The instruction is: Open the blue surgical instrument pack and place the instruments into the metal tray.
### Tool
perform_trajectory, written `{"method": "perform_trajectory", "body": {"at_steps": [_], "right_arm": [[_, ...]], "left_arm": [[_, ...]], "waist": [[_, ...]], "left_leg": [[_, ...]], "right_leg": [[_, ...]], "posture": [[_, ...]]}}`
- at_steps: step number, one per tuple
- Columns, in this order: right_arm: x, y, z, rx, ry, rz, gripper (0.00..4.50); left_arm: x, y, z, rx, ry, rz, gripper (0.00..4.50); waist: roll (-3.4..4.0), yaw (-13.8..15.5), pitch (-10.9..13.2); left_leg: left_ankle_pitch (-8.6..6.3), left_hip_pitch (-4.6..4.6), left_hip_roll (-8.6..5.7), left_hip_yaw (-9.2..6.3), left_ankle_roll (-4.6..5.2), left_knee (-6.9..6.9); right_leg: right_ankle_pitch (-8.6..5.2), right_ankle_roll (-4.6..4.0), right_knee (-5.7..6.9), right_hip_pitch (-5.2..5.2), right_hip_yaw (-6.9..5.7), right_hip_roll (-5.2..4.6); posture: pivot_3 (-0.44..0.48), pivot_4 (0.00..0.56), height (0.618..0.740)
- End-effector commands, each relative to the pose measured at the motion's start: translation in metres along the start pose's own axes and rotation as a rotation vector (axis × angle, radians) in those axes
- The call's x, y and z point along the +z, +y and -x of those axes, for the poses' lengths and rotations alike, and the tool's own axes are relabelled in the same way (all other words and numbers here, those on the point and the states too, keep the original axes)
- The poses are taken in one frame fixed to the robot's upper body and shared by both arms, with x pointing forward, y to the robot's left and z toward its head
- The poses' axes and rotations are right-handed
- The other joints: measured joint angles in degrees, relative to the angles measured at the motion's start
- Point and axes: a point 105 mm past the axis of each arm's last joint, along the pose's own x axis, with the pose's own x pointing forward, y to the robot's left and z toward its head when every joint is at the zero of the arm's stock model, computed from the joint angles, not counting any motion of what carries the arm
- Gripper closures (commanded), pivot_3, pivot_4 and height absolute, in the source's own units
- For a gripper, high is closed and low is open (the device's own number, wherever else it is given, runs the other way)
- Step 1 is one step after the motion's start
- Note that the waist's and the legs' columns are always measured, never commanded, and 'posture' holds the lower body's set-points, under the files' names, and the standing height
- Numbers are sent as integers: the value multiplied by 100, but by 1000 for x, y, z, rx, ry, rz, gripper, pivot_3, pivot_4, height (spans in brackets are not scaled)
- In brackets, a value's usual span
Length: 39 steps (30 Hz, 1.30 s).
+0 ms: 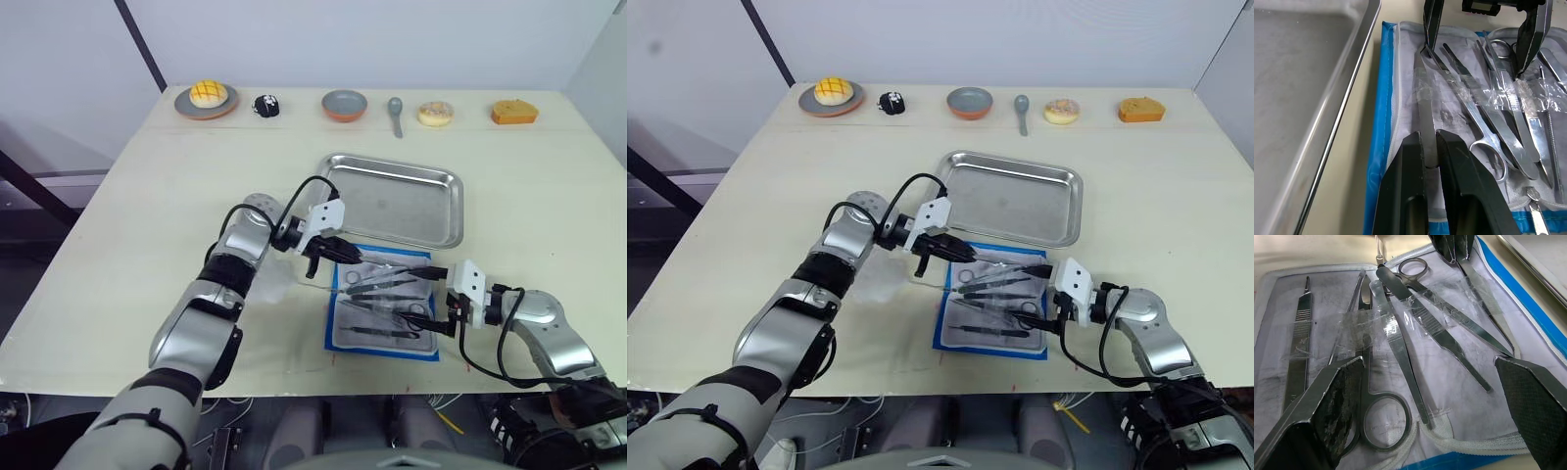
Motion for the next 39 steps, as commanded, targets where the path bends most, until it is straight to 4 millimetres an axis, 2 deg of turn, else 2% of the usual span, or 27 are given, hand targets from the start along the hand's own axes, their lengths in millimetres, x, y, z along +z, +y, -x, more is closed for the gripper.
{"method": "perform_trajectory", "body": {"at_steps": [1, 14, 23, 39], "right_arm": [[-53, 10, 6, -20, 215, -116, 0], [-55, 10, 6, -32, 225, -129, 0], [-56, 9, 6, -32, 231, -131, 0], [-58, 10, 4, -34, 231, -134, 0]], "left_arm": [[19, 5, 14, 31, -29, -64, 4366], [9, -1, 34, 52, -3, -46, 4366], [14, -5, 48, 60, 21, -53, 4366], [10, -10, 72, 114, 72, -24, 4366]], "waist": [[0, -10, 0], [0, -54, 0], [-1, -44, 0], [0, -44, -1]], "left_leg": [[0, 0, 0, 0, 0, 0], [0, 0, 3, -6, -1, -3], [0, 1, 2, -7, 0, -2], [0, 1, 3, -8, 0, -2]], "right_leg": [[0, 0, 0, 0, 0, 0], [0, 0, -1, 0, -4, 1], [0, 0, -1, 2, -5, -1], [0, 0, -2, 3, -5, 0]], "posture": [[0, 150, 740], [0, 150, 740], [0, 150, 740], [0, 150, 740]]}}
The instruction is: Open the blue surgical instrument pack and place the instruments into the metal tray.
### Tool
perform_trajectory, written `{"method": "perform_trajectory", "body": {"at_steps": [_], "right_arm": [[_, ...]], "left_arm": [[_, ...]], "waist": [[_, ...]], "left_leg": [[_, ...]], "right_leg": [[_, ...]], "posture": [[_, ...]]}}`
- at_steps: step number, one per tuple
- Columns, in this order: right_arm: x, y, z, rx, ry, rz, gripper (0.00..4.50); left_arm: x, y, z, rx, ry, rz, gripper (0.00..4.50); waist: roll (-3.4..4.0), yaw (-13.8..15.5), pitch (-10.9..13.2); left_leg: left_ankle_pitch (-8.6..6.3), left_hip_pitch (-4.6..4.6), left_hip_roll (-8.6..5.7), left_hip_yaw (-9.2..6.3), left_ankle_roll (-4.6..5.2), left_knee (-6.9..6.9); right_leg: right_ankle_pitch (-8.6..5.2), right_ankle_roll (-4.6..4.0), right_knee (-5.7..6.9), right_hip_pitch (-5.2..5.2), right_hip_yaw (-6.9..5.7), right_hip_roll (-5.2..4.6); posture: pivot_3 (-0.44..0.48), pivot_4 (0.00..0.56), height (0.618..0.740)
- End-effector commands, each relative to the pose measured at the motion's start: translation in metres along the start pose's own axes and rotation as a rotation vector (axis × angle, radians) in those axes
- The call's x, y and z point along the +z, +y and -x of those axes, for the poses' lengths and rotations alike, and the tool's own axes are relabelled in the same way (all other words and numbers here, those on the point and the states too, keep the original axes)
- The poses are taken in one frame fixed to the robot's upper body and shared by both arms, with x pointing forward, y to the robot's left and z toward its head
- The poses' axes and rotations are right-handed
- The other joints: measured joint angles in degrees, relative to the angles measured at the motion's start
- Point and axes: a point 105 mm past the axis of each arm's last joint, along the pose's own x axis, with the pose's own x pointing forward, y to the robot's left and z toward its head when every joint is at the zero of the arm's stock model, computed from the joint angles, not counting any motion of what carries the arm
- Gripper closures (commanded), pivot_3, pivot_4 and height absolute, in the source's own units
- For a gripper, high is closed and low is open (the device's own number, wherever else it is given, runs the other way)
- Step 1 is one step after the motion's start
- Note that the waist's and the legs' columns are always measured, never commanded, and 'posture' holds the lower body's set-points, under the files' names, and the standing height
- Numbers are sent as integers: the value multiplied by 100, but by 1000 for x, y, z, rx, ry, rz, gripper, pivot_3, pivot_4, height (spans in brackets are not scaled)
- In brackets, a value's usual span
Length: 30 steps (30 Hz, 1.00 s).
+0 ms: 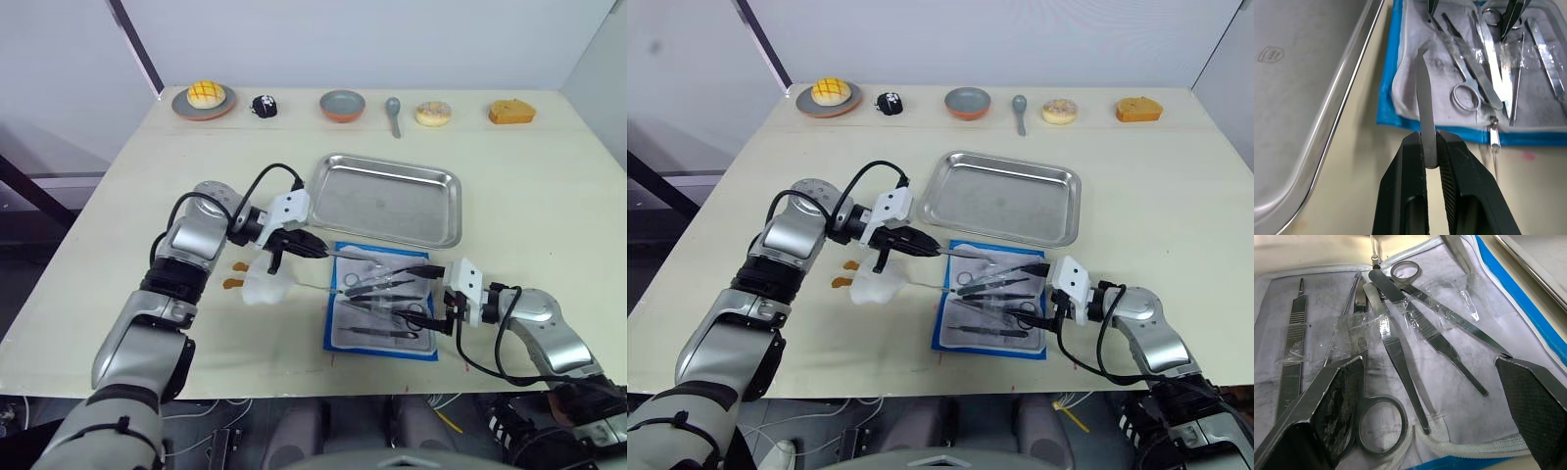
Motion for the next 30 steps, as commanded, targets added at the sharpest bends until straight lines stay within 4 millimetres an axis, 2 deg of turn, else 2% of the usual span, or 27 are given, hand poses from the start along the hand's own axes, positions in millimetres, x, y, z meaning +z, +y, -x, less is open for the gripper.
{"method": "perform_trajectory", "body": {"at_steps": [1, 13, 16, 23, 30], "right_arm": [[-58, 11, 7, -26, 226, -126, 0], [-60, 11, 7, -25, 228, -126, 0], [-61, 12, 6, -23, 229, -127, 0], [-62, 12, 7, -22, 232, -127, 0], [-63, 14, 8, -18, 236, -128, 0]], "left_arm": [[13, 2, 14, 32, -43, -37, 4366], [19, -4, 32, 40, -40, -33, 4366], [27, -1, 34, 62, -103, -2, 4366], [48, 17, 33, 213, -323, 143, 4366], [62, 43, 28, 447, -432, 236, 4366]], "waist": [[0, 0, 0], [0, -3, 0], [-1, -5, -1], [-4, -6, -3], [-8, 1, -5]], "left_leg": [[0, 0, 0, 0, 0, 0], [0, 2, 3, -1, 0, 0], [0, 1, 4, -1, 0, 0], [0, 2, 5, -1, 1, 0], [2, 2, 6, -2, -4, 0]], "right_leg": [[0, 0, 0, 0, 0, 0], [0, 0, 1, 0, 0, 1], [0, 0, 0, 0, 0, 2], [0, 0, -1, 0, -1, 1], [0, 0, 0, 0, 0, 0]], "posture": [[0, 150, 740], [0, 150, 740], [0, 150, 740], [0, 150, 740], [0, 150, 740]]}}
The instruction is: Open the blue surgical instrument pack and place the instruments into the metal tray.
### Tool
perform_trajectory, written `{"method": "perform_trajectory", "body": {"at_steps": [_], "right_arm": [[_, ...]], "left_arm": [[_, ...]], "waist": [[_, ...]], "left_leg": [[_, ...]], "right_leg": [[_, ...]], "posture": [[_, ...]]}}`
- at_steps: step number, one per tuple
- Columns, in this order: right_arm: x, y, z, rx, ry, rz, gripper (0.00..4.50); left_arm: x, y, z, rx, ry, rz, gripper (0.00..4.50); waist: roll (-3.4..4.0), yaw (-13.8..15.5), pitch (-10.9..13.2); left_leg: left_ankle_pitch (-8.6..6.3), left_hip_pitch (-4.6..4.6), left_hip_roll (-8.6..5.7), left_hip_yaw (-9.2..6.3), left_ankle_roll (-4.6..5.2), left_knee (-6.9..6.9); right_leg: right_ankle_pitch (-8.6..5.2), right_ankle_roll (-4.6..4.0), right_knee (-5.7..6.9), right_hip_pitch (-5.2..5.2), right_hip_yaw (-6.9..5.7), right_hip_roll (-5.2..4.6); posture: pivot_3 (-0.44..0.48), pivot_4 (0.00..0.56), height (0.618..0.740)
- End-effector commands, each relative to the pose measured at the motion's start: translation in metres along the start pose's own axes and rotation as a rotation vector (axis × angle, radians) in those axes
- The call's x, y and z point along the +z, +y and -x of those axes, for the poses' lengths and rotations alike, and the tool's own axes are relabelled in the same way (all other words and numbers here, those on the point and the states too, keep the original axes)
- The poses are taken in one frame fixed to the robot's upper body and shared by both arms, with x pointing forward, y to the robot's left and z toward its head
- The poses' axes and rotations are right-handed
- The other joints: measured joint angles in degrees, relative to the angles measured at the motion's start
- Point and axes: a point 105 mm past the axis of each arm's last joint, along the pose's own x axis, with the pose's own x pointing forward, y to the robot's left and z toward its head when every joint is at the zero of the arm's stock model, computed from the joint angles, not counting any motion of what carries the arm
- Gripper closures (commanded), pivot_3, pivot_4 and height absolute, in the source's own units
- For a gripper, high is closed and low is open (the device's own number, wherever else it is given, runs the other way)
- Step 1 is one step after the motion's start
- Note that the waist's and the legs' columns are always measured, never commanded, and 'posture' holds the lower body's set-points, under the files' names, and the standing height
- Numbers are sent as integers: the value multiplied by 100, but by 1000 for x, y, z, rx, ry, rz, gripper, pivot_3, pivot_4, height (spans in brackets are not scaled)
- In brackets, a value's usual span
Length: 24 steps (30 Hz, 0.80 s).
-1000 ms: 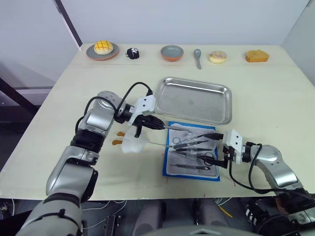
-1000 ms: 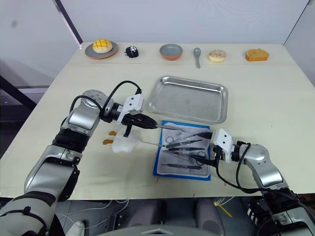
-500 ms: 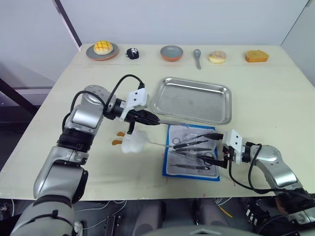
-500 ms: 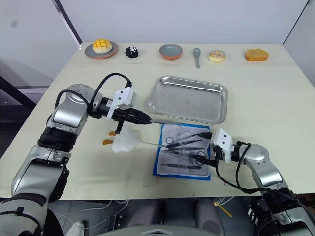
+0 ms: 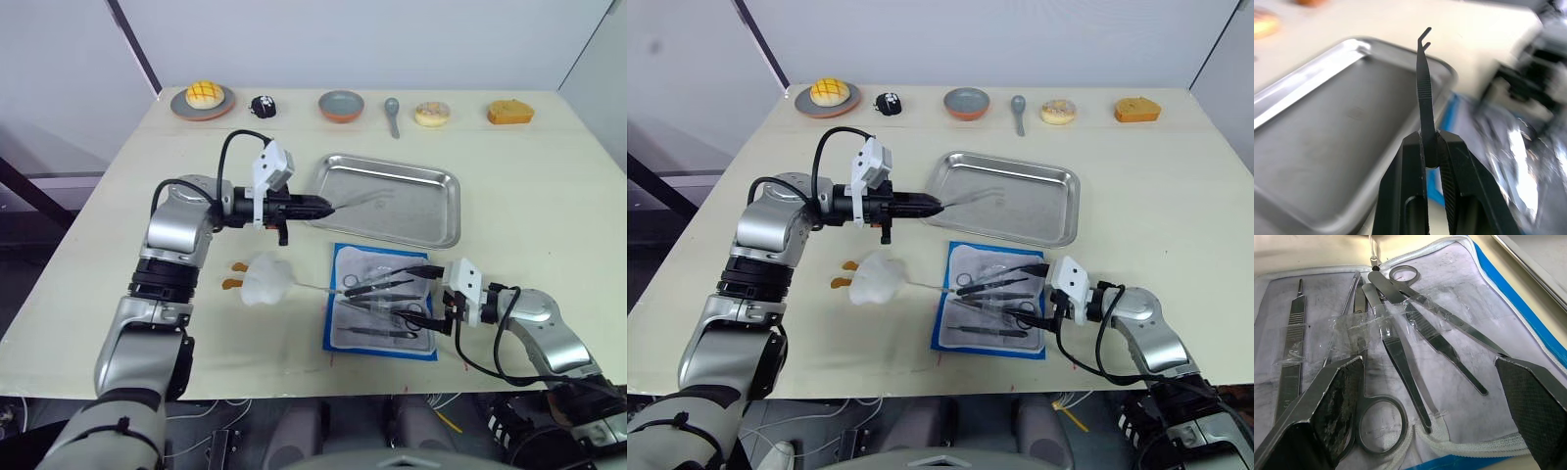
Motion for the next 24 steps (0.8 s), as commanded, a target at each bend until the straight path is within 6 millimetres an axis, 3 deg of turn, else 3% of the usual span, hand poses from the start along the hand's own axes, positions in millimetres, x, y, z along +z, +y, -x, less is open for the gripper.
{"method": "perform_trajectory", "body": {"at_steps": [1, 5, 10, 18, 24], "right_arm": [[-62, 13, 9, -17, 239, -122, 0], [-62, 13, 10, -19, 240, -122, 0], [-62, 12, 10, -20, 240, -119, 0], [-62, 13, 11, -22, 240, -121, 0], [-63, 16, 9, -19, 239, -125, 0]], "left_arm": [[22, 12, -6, 163, -97, -20, 4366], [23, 33, -17, 429, -114, -58, 4366], [18, 39, -35, 569, -127, -12, 4366], [-2, 48, -45, 724, -37, 111, 4366], [-20, 39, -57, 711, 37, 225, 4366]], "waist": [[-4, 7, -3], [-16, 22, -11], [-21, 42, -17], [-23, 46, -19], [-27, 53, -22]], "left_leg": [[0, 0, 0, 0, -1, 0], [10, 1, 0, 0, -18, 0], [11, 1, 0, 2, -22, -3], [11, 1, 0, 4, -23, -5], [11, 1, 0, 4, -24, -5]], "right_leg": [[0, 0, 0, 0, 0, 0], [0, 0, -1, 0, 2, -3], [1, -1, -1, 0, 5, -4], [1, -1, -2, -1, 8, -4], [1, -1, -2, -1, 8, -4]], "posture": [[0, 150, 740], [0, 150, 740], [0, 150, 740], [0, 150, 740], [0, 150, 740]]}}
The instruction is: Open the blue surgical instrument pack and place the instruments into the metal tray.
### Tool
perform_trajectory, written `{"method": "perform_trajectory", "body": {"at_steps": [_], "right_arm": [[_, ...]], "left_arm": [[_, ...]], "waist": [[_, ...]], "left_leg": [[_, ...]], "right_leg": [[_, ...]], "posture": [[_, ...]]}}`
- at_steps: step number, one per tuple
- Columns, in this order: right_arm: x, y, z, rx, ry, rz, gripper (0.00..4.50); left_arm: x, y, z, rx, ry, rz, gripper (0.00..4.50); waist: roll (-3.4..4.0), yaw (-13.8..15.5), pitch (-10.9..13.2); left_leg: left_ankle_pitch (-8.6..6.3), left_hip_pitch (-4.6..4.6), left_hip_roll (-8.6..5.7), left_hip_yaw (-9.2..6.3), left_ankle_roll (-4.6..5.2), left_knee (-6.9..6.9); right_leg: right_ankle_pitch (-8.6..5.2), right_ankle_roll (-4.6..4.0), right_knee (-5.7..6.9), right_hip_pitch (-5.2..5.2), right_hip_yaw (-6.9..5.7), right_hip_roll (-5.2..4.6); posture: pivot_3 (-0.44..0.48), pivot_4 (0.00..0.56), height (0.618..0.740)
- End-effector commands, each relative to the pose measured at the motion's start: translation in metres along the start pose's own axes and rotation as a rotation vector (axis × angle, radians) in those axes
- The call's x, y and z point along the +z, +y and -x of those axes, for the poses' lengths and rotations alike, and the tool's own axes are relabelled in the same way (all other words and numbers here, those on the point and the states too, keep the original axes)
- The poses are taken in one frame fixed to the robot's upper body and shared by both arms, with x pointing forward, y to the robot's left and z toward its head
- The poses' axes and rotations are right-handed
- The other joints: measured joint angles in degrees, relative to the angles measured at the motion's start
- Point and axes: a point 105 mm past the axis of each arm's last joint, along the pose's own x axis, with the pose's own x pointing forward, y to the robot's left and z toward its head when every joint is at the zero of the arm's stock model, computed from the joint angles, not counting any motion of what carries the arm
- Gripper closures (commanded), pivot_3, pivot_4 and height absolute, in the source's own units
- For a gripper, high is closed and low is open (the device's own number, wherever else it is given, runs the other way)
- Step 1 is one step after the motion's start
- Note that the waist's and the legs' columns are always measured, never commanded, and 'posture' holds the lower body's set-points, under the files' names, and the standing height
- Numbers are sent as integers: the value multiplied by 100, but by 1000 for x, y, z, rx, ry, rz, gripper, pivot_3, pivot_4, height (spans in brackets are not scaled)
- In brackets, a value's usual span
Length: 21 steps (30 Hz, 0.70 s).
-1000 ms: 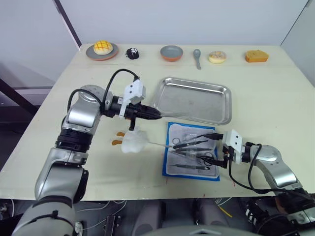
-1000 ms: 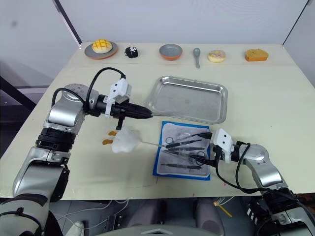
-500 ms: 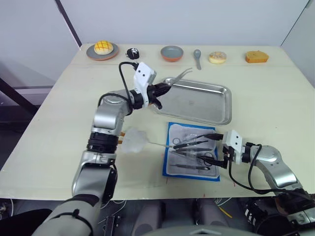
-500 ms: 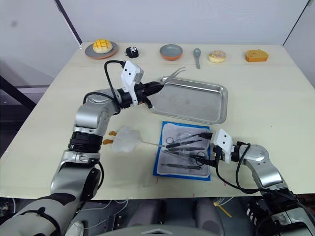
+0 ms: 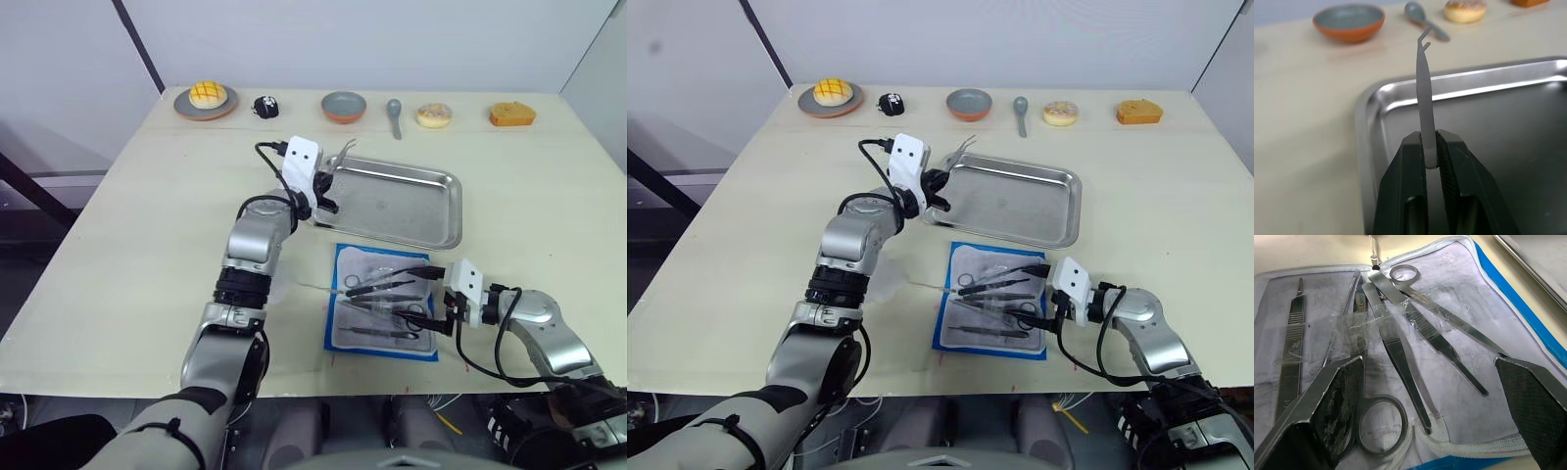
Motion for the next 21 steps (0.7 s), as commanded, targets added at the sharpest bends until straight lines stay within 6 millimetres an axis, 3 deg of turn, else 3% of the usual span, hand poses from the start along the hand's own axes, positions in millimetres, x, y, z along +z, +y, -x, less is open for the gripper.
{"method": "perform_trajectory", "body": {"at_steps": [1, 6, 21], "right_arm": [[-61, 15, 8, -16, 234, -120, 0], [-61, 13, 8, -18, 234, -117, 0], [-61, 13, 8, -24, 233, -115, 0]], "left_arm": [[3, -9, -2, -1, 18, 25, 4366], [-11, -12, -5, 32, 98, 74, 4366], [-22, -6, -12, 98, 162, 85, 4366]], "waist": [[-2, 2, -2], [-2, 2, -2], [-4, 10, -5]], "left_leg": [[0, 0, 0, 0, 0, 0], [0, 0, 0, 0, -2, -1], [0, 1, 0, 0, -9, -3]], "right_leg": [[0, 0, 0, 0, 0, -1], [0, 0, 0, 0, 1, -1], [0, -1, -1, -1, 2, -3]], "posture": [[0, 150, 740], [0, 150, 740], [0, 150, 740]]}}
